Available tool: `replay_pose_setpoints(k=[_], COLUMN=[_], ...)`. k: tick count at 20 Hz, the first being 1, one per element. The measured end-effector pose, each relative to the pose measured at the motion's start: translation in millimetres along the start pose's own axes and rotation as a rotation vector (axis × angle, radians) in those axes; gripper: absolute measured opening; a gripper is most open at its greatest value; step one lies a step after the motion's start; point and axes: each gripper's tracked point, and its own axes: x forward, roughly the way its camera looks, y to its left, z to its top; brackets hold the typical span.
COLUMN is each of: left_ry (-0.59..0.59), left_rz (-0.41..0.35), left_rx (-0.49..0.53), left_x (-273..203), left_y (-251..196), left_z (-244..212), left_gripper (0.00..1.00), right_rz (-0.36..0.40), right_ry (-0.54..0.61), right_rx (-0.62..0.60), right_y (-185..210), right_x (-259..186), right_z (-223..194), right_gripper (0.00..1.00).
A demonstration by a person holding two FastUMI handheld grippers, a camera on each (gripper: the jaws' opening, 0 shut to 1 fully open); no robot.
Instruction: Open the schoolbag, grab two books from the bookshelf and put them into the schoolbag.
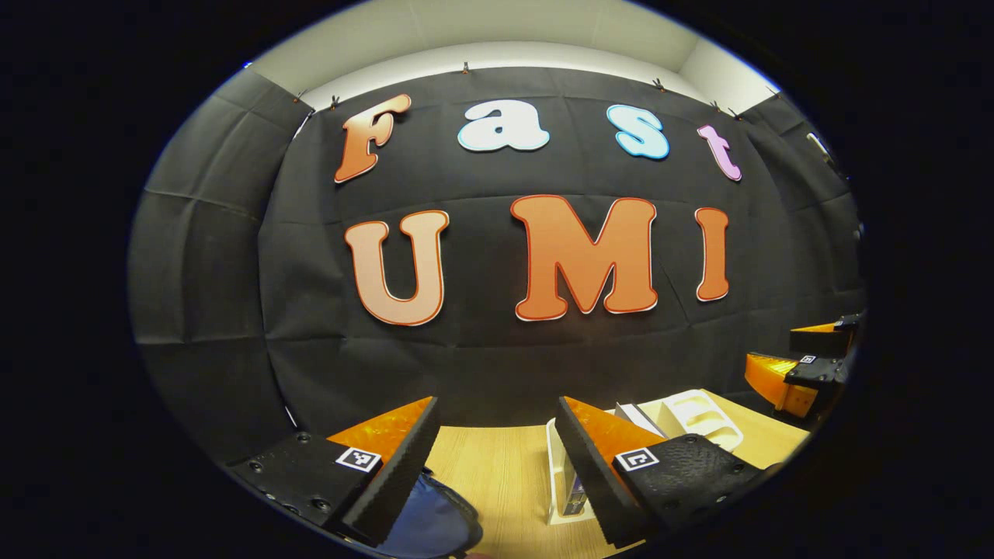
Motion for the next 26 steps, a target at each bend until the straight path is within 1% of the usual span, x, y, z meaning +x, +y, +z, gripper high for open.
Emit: replay_pose_setpoints(k=[14,16,17,26], left_ry=[0.003,0.005,0.004,0.009], left_rz=[-0.011,-0.011,-0.009,-0.011], left_rx=[0.013,0.018,0.019,0.02], left_x=[-1.6,-1.6,-1.4,-1.9], left_y=[-0.9,0.2,1.0,0.9], left_z=[-2.1,-2.2,-2.7,-4.1], left_gripper=[0.94,0.93,0.94,0.93], right_rz=[0.002,0.0,-0.001,-0.002], right_ry=[0.011,0.014,0.015,0.009], right_rx=[-0.006,-0.007,-0.008,-0.012], right_y=[2.6,2.1,1.9,1.0], right_x=[-4.3,-5.0,-5.5,-5.7], right_z=[-4.1,-6.0,-6.9,-3.9], right_gripper=[0.97,0.97,0.97,0.97])
